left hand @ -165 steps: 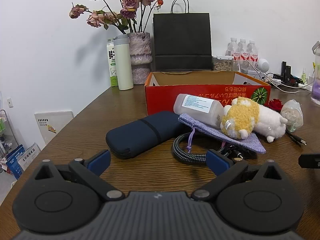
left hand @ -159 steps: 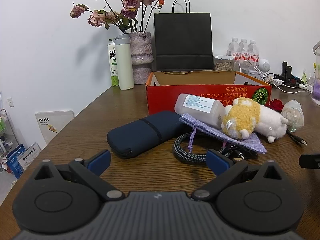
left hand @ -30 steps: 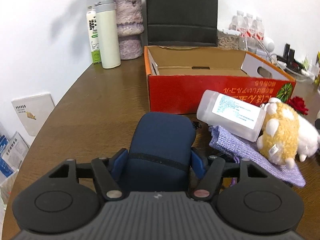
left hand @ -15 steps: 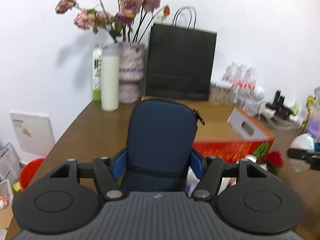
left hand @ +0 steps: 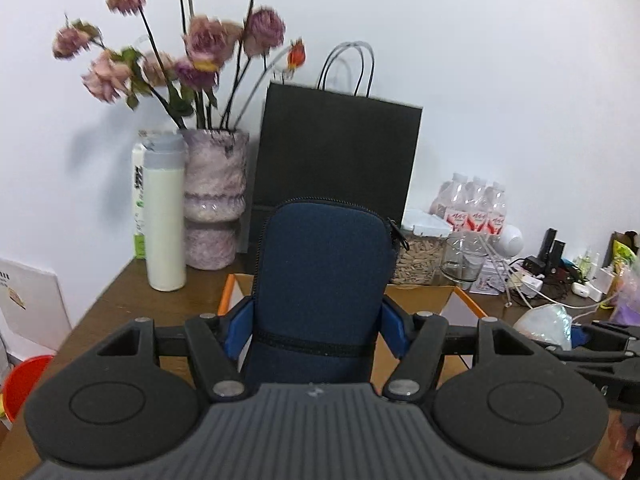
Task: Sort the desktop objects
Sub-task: 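Carry the navy pouch and glittery bag into the box and open both tools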
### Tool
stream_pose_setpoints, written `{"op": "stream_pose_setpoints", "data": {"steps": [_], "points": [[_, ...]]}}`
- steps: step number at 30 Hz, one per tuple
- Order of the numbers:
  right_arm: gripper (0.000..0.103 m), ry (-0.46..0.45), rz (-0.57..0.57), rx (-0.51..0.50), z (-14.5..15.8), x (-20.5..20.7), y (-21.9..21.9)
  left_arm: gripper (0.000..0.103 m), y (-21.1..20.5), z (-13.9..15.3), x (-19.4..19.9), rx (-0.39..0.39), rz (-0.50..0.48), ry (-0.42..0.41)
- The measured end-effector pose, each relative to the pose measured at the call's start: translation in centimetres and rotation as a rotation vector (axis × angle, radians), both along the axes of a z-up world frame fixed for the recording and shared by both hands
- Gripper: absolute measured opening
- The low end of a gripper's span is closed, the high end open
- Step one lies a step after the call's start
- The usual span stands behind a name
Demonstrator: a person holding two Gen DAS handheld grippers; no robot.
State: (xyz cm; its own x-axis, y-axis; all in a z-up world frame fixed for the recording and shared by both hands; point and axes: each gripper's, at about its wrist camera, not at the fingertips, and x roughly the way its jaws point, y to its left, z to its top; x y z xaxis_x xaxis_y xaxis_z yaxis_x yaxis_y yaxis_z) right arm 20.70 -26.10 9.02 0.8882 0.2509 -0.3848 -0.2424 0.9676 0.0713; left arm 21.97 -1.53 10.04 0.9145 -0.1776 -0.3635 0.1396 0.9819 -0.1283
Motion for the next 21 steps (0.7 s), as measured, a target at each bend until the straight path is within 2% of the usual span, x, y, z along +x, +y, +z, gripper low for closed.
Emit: {"op": "stream_pose_setpoints", "data": {"steps": [6, 9, 16, 21], "points": [[0.052, 0.064, 0.006, -0.012, -1.9, 5.5, 1.6, 0.065, -1.0, -2.7, 5.5, -0.02, 0.012, 0.082], [0.052, 0.104, 0.021, -0.028, -3.1, 7.6, 2.4, 0.065, -1.2, -4.1, 7.3, -0.002, 0.02, 0.125], [0.052, 0.171, 0.046, -0.094, -5.6, 9.7, 3.7, 0.065, -1.2, -6.9, 9.3, 0.023, 0.018, 0.254], [0.053, 0.201, 0.058, -0.11, -6.4, 9.9, 4.1, 0.066, -1.7, -7.4, 9.4, 0.058, 0.009, 0.263]]}}
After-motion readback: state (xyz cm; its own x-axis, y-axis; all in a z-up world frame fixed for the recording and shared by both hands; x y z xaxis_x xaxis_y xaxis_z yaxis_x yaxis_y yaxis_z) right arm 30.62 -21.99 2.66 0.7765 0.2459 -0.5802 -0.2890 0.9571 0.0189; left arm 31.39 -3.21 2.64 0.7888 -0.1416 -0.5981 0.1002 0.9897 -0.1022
